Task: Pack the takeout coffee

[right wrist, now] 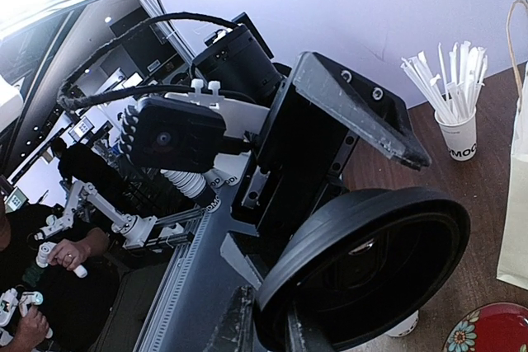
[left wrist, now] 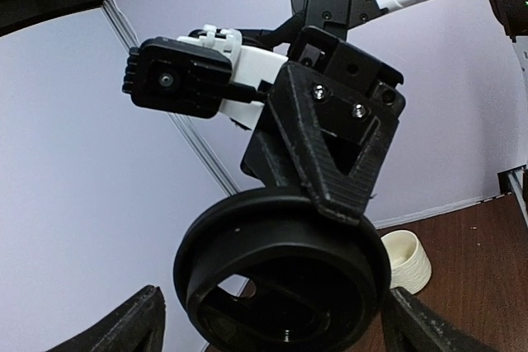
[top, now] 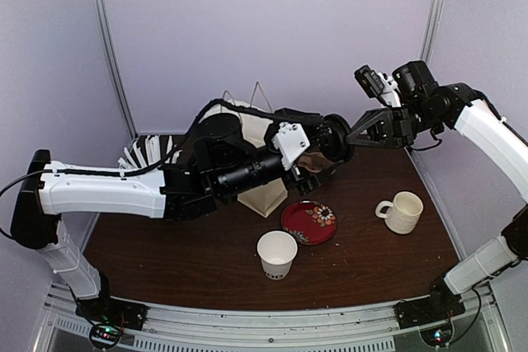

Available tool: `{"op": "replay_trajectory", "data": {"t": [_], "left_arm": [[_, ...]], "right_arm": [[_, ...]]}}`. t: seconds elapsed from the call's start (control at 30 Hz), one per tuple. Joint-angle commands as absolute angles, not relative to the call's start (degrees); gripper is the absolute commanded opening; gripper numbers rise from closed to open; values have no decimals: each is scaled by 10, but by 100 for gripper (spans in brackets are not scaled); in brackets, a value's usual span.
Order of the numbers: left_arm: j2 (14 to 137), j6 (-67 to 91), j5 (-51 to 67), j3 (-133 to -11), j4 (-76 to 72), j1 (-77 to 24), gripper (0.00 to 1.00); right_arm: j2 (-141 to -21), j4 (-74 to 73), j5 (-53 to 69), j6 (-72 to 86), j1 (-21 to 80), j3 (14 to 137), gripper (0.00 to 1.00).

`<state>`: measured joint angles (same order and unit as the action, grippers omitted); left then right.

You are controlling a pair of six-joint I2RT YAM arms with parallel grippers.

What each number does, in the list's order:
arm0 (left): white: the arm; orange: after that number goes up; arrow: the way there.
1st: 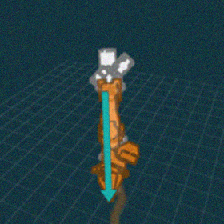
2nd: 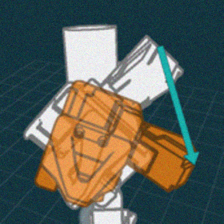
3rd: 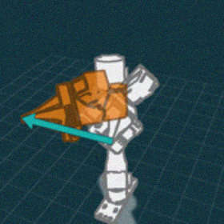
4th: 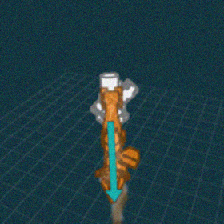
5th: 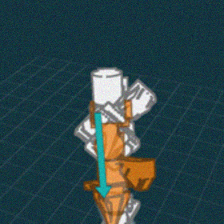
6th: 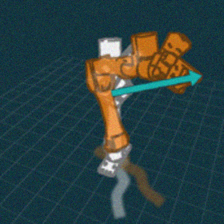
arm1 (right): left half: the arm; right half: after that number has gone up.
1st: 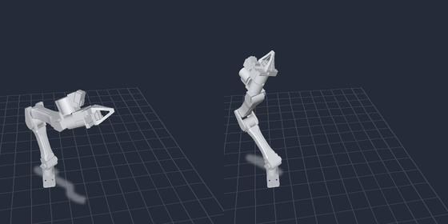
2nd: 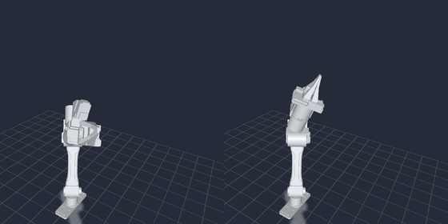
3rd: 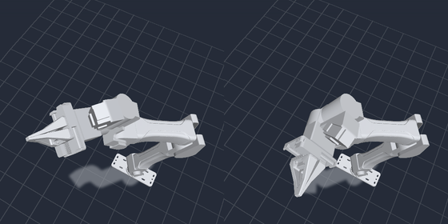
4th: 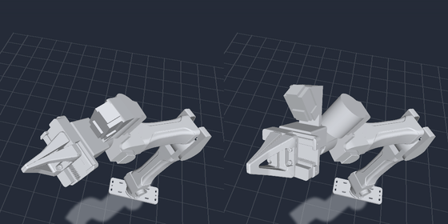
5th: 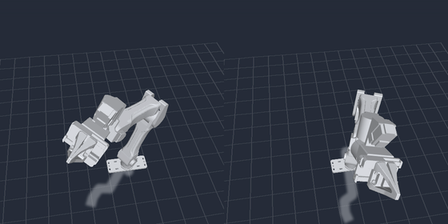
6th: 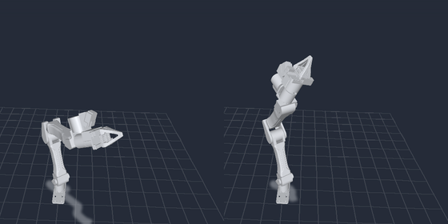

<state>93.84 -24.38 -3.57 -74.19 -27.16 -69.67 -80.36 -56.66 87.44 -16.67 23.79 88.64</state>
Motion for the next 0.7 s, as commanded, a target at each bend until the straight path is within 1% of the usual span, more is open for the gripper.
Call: {"op": "replay_trajectory", "data": {"t": [0.0, 0.13, 0.3, 0.47, 0.67], "left_arm": [[946, -234, -27, -767, -278, -691, 94], [949, -222, -24, -771, -280, -686, 92], [953, -218, -19, -774, -275, -683, 88], [955, -215, -18, -772, -273, -681, 88], [956, -208, 20, -775, -258, -678, 88]], "right_arm": [[-795, -554, 890, -163, 241, 881, 13], [-794, -553, 890, -163, 241, 879, 13], [-793, -551, 892, -161, 241, 881, 13], [-793, -550, 892, -160, 241, 876, 13], [-793, -548, 892, -160, 241, 872, 13]]}}
